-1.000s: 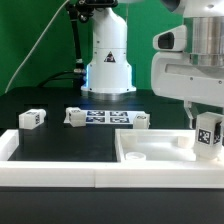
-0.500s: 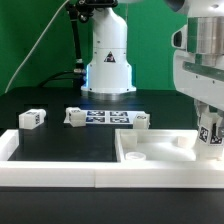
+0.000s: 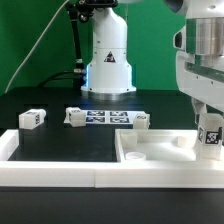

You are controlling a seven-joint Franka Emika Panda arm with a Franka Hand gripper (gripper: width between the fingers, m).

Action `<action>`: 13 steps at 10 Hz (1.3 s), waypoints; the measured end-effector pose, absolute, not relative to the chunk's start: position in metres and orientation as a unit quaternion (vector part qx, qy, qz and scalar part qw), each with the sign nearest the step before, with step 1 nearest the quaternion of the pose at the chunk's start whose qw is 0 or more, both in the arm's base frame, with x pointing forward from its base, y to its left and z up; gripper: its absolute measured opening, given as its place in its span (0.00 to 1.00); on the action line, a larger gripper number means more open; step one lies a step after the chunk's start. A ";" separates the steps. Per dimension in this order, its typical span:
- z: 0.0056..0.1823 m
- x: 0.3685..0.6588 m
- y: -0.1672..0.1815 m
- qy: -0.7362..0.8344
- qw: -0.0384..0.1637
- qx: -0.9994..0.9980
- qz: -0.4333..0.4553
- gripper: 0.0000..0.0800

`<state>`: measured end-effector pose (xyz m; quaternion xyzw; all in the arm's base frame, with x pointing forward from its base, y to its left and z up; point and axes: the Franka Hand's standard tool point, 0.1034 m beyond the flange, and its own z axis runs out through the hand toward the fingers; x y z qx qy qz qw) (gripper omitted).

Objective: Assemble one leg

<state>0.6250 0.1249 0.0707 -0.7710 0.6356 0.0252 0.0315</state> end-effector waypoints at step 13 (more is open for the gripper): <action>0.074 0.625 0.121 0.036 0.015 -0.999 -0.005 0.74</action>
Offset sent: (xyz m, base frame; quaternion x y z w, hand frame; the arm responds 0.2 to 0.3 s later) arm 0.0073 -0.0014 0.0019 -0.0182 0.0117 -0.3053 0.9520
